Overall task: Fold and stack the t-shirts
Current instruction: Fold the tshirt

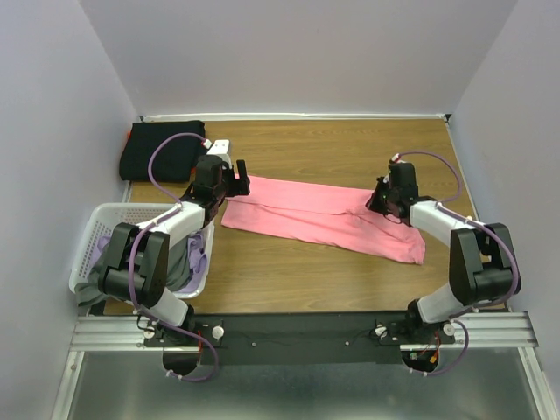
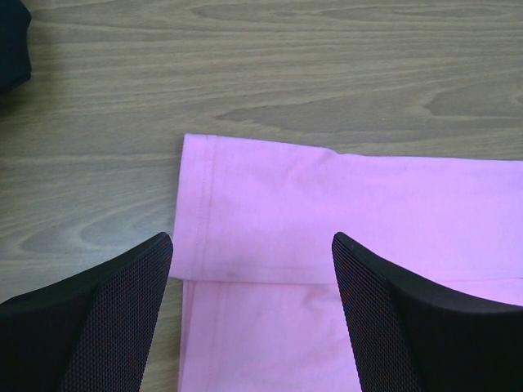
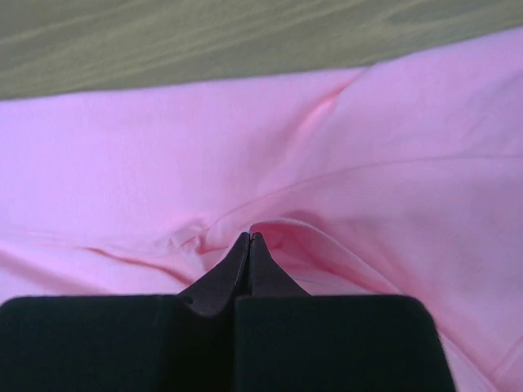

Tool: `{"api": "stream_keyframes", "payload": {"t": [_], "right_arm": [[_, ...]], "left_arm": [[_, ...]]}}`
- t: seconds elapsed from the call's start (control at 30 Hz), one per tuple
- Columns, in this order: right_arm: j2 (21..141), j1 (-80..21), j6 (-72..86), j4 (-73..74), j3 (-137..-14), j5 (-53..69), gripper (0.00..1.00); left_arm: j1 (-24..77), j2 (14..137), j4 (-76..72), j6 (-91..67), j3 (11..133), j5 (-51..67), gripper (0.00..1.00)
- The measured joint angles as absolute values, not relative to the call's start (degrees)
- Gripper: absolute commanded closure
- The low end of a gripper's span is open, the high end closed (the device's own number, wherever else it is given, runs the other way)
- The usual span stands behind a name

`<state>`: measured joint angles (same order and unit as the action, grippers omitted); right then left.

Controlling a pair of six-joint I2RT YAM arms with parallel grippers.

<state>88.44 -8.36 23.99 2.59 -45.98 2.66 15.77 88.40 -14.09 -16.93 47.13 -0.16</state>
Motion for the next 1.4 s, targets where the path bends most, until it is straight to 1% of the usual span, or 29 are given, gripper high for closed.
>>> {"api": "stream_keyframes", "payload": {"t": [0.3, 0.53, 0.6, 0.63, 0.67, 0.73, 0.77, 0.83, 0.87, 0.9, 0.97, 1.07, 1.17, 1.3, 1.4], "right_arm": [[82.3, -14.5, 25.7, 3.5, -40.5, 1.0, 0.98], [76.2, -16.4, 27.7, 4.6, -38.1, -0.9, 0.98], [75.5, -16.9, 28.5, 5.1, -37.3, -1.0, 0.93], [75.4, -17.1, 28.5, 5.3, -37.1, -1.1, 0.88], [75.3, -17.4, 28.8, 5.8, -36.8, -1.1, 0.75], [75.2, -17.8, 29.2, 6.6, -36.4, -1.0, 0.65], [75.1, -18.1, 29.5, 7.0, -36.2, -1.0, 0.58], [74.1, -18.2, 29.7, 7.8, -36.1, -1.2, 0.51], [73.5, -18.3, 29.7, 8.1, -36.1, -1.4, 0.44], [72.5, -18.3, 29.9, 8.2, -36.1, -2.0, 0.42], [70.8, -18.3, 29.9, 8.4, -36.4, -4.0, 0.38], [70.6, -17.9, 29.3, 9.2, -38.2, -6.8, 0.37], [72.6, -15.4, 28.3, 9.2, -42.1, -8.3, 0.37], [78.8, -7.7, 26.5, 8.7, -47.6, -8.5, 0.37], [82.9, -2.7, 25.4, 8.5, -49.9, -8.4, 0.37]], "left_arm": [[15.8, 88.4, -14.2, -16.9, 47.1, 0.3, 0.13], [15.8, 88.4, -15.0, -16.9, 47.1, 1.1, 0.13], [15.8, 88.4, -15.2, -16.9, 47.1, 1.3, 0.13], [15.8, 88.4, -15.3, -16.9, 47.0, 1.6, 0.13], [15.8, 88.4, -15.4, -16.9, 46.9, 1.8, 0.13], [15.8, 88.4, -15.4, -16.9, 46.8, 2.0, 0.13], [15.8, 88.4, -15.4, -16.9, 46.7, 2.1, 0.13], [15.8, 88.4, -15.4, -16.9, 46.6, 2.2, 0.13], [15.8, 88.4, -15.4, -16.9, 46.6, 2.2, 0.13], [15.8, 88.4, -15.4, -16.9, 46.6, 2.2, 0.12], [15.8, 88.4, -15.2, -16.7, 46.7, 2.2, 0.12], [15.8, 88.4, -14.8, -16.4, 47.4, 2.2, 0.12], [15.8, 89.5, -14.2, -15.9, 49.5, 2.2, 0.11], [15.8, 92.5, -13.7, -15.3, 53.0, 2.2, 0.11], [15.8, 94.0, -13.3, -14.8, 54.3, 2.2, 0.09]]}}
